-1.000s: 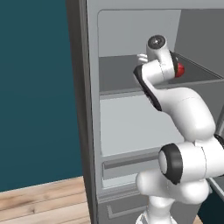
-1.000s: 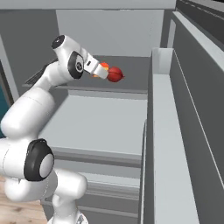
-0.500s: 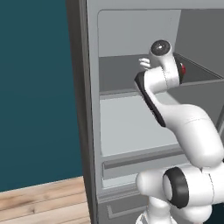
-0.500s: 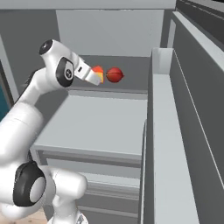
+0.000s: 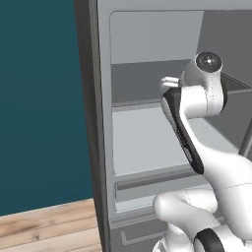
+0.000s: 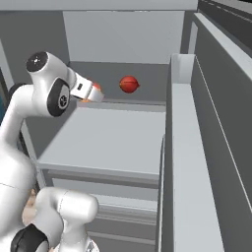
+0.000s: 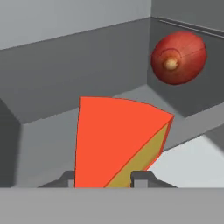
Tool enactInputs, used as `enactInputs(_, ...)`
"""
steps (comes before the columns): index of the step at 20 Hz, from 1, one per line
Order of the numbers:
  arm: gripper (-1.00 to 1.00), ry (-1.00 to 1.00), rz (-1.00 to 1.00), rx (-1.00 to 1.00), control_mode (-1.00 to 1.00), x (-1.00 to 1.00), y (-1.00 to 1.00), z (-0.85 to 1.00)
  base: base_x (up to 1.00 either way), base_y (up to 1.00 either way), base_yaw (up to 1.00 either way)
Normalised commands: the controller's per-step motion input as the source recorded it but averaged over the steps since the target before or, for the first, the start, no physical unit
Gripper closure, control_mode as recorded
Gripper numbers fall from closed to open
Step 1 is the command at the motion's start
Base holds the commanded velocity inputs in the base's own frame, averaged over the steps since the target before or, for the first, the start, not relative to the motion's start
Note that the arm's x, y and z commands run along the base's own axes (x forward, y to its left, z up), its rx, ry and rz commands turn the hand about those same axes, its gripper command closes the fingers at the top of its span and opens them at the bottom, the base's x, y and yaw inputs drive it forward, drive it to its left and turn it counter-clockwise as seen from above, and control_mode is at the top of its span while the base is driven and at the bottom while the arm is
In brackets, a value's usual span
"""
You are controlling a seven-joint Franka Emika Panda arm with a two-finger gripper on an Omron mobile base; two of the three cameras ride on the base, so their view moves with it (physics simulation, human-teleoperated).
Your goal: Take the cheese, steak, and onion from the fridge and place them on the plate on the dining counter to create an appetizer plate.
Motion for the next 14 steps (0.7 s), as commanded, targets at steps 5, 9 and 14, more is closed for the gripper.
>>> enactInputs(5,1.0,-0.07,0.35,-0.07,-1.0,-1.0,0.0,0.0,0.0,0.0,0.0)
enactInputs(9,1.0,-0.15,0.3,-0.08,-1.0,-0.86,0.0,0.04,0.0,0.0,0.0)
enactInputs(14,1.0,-0.14,0.31,-0.05,-1.0,-0.64,0.0,0.06,0.0,0.0,0.0)
